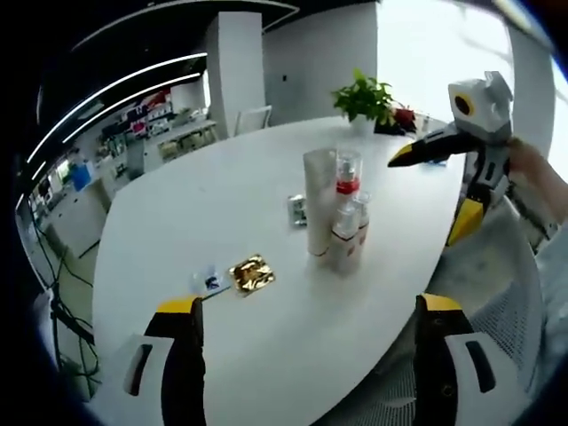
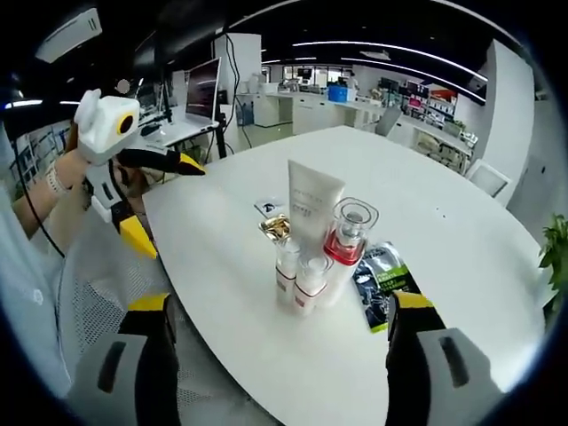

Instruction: Arrange the skincare products in the storage area until every visible bottle or jar stands upright without overlapping.

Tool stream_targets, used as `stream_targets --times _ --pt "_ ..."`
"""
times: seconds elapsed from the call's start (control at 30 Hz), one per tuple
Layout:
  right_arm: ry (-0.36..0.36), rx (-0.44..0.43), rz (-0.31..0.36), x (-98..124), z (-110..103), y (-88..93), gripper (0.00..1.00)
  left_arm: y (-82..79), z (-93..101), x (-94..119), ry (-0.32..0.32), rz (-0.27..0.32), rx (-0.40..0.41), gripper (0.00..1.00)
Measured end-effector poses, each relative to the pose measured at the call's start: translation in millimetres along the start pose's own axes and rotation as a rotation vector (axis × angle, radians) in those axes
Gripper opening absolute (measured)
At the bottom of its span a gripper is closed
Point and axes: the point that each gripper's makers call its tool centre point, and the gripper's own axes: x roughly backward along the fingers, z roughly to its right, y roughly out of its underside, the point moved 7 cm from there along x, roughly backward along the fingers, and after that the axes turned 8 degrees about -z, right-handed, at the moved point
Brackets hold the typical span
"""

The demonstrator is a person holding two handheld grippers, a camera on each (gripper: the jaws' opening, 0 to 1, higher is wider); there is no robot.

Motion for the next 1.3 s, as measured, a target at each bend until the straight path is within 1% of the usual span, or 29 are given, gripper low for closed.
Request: stream_targets --times 0.17,0.3,0.33,0.37,0.47,0.57,0.63,0.77,0.83,0.9,0.93,1.0,1.03,1.1,1.2,1.3 --pt "-0.003 0.007 -0.011 -0.4 7.0 2.9 0.99 -0.3 1.4 -1.1 0.008 -0.003 -0.003 0.97" --pt "0.007 -0.001 -0.014 1.2 19.7 5.5 0.93 0.5 1.2 -2.1 0.007 -0.01 0.0 0.97" --pt "0.015 -0.004 -0.01 1.9 23.2 5.7 0.91 0.6 1.2 -2.2 0.007 -0.012 -0.001 0.97" --pt "0.018 0.001 -0.004 2.5 26.1 6.2 0.87 0.4 1.3 -2.1 0.006 -0.011 -0.001 0.97" --pt "0.026 -0.023 0.001 2.0 40.6 9.7 0.79 -2.6 1.8 -1.0 0.002 0.018 0.006 0.97" --pt "0.033 -0.046 0.009 -1.2 53.3 15.5 0.73 -2.0 2.0 -1.6 0.002 0.011 0.01 0.97" --pt "0.011 -0.093 0.031 -5.7 60.4 20.7 0.69 -0.7 2.3 -2.3 0.001 0.004 0.01 0.97" --pt "-0.003 -0.124 0.045 -12.1 72.1 30.5 0.58 0.9 3.4 -2.6 0.004 0.0 0.016 0.97" --pt "-0.009 -0.154 0.028 -18.2 79.0 37.6 0.55 2.1 3.9 -3.2 0.007 -0.005 0.02 0.97" --pt "-0.005 -0.158 0.019 -23.3 86.4 43.7 0.5 3.2 3.9 -4.0 0.006 -0.013 0.02 0.97" --pt "-0.008 -0.19 0.016 -25.8 90.6 47.6 0.48 3.5 4.0 -4.1 0.006 -0.015 0.02 0.97" --pt "-0.003 -0.226 0.029 -29.0 97.1 51.3 0.47 3.9 4.3 -4.5 0.008 -0.016 0.024 0.97" --pt "-0.013 -0.252 0.036 -30.9 100.3 53.7 0.45 4.0 4.6 -4.8 0.009 -0.017 0.025 0.97" --pt "-0.003 -0.279 0.048 -32.8 107.6 56.8 0.41 4.7 5.7 -6.0 0.012 -0.023 0.026 0.97" --pt "0.019 -0.295 0.038 -36.0 119.3 61.6 0.38 6.0 7.0 -8.2 0.017 -0.032 0.031 0.97" --pt "0.038 -0.313 0.016 -39.5 133.4 67.0 0.39 7.0 7.8 -9.6 0.022 -0.039 0.032 0.97"
